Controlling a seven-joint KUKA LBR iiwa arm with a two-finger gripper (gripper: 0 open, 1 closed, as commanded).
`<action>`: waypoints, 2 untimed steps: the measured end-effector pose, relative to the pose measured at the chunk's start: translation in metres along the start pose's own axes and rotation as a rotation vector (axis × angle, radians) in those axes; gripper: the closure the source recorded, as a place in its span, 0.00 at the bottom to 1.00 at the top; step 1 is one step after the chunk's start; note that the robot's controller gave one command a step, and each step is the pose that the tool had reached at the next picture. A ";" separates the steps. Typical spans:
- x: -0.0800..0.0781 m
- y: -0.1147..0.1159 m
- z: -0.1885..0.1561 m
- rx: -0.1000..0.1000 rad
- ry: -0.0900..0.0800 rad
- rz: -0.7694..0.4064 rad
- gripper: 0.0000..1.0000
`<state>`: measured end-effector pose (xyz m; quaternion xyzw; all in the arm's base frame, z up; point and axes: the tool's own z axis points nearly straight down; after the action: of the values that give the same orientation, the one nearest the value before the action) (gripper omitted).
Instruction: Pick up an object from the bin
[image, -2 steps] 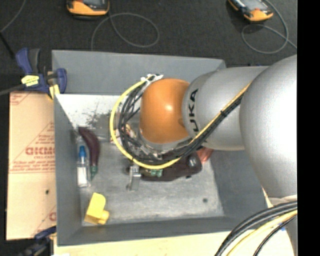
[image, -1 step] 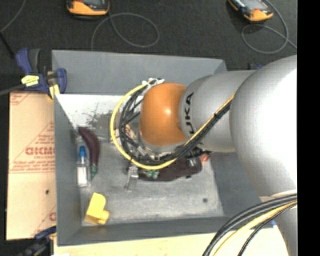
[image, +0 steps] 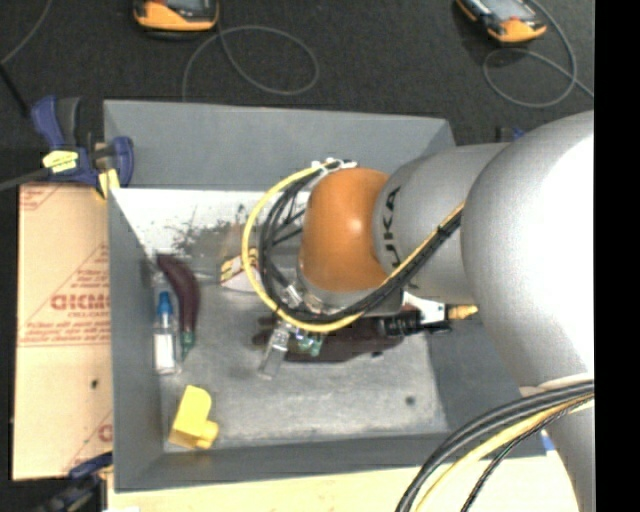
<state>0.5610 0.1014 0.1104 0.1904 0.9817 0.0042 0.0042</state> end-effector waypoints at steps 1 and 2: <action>-0.006 -0.093 0.020 -0.003 -0.005 -0.049 1.00; -0.006 -0.093 0.020 -0.004 -0.005 -0.049 1.00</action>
Offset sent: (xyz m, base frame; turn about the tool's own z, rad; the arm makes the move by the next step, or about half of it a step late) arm 0.0000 0.0000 0.0000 0.0000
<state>0.5325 0.0132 0.0890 0.1664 0.9860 0.0054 0.0071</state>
